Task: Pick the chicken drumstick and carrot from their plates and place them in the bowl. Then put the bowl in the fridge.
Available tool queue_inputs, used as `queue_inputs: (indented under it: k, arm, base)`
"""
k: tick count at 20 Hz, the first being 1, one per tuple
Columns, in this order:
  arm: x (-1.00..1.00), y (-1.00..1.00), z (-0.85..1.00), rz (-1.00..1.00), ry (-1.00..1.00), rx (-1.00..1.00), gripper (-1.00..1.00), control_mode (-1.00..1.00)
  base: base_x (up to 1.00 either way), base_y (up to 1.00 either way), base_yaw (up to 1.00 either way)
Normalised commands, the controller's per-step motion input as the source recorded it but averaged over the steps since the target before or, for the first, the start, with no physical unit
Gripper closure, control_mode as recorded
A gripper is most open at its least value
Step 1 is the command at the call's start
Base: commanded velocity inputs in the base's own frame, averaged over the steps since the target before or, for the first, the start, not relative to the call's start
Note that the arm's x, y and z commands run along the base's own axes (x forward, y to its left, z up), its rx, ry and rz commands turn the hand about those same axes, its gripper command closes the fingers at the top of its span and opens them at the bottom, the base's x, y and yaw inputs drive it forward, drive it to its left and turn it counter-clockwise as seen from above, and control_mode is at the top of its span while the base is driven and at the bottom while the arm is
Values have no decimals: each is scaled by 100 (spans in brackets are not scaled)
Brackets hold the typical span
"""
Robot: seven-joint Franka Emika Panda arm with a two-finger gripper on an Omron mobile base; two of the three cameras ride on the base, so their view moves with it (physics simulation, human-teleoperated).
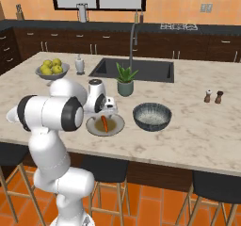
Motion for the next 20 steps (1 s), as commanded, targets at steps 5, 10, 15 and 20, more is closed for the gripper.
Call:
queue_inputs:
  k: [5, 10, 15, 20]
  arm:
    - [33, -2, -50, 1, 0, 0, -100, -100]
    - [35, 0, -42, 1, 0, 0, -100, -100]
    - [14, 0, -15, 0, 0, 0, 100, -100]
    - [0, 0, 0, 0, 0, 0, 100, -100]
  base:
    - [0, 0, 0]
    - [0, 0, 0]
    - [0, 0, 0]
    - [0, 0, 0]
